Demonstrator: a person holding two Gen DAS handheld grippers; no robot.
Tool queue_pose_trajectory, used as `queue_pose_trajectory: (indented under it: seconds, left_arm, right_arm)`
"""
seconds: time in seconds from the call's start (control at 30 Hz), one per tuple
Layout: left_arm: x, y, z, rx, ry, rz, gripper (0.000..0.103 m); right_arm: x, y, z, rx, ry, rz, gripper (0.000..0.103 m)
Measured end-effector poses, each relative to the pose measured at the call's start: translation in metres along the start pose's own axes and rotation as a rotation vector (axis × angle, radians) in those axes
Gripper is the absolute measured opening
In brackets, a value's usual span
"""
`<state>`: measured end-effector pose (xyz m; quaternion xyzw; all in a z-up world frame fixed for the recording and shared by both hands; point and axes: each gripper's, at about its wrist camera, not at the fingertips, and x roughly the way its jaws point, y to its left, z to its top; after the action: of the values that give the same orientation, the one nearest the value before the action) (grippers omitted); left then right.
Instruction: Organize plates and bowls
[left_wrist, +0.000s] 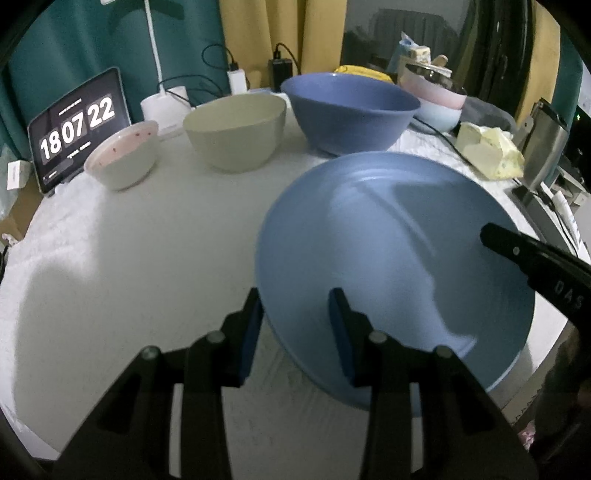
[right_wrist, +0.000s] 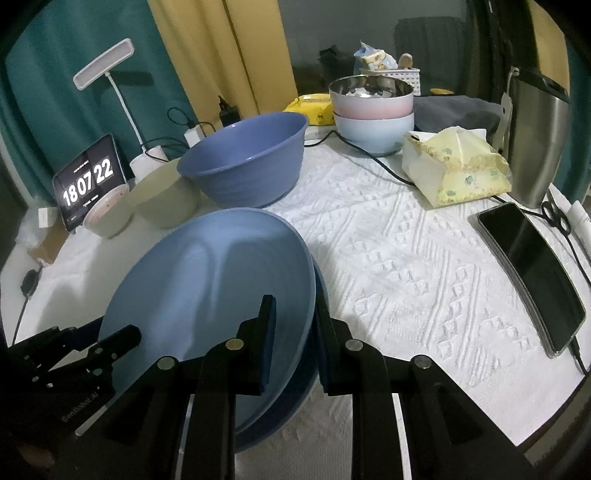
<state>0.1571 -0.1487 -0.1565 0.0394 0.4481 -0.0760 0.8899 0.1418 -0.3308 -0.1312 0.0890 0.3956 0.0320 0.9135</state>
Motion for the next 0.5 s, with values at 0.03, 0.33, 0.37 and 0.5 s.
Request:
queue_pose_trajectory:
  seconds: [0.03, 0.33, 0.37, 0.5]
  left_arm:
    - [0.001, 0.000, 0.000, -0.001, 0.001, -0.001, 0.038]
    - [-0.005, 0.008, 0.001, -0.025, -0.027, -0.022, 0.047]
    - [-0.005, 0.010, 0.001, -0.030, -0.026, -0.022, 0.047]
    - [-0.004, 0.016, 0.000, -0.046, -0.017, -0.021, 0.047]
  right_arm:
    - [0.000, 0.001, 0.000, 0.002, 0.000, -0.001, 0.022]
    - [0.005, 0.001, 0.002, 0.020, 0.017, -0.002, 0.024]
    - [0.005, 0.001, 0.002, 0.022, 0.019, -0.001, 0.025]
    - [0.006, 0.001, 0.003, 0.023, 0.024, 0.001, 0.029]
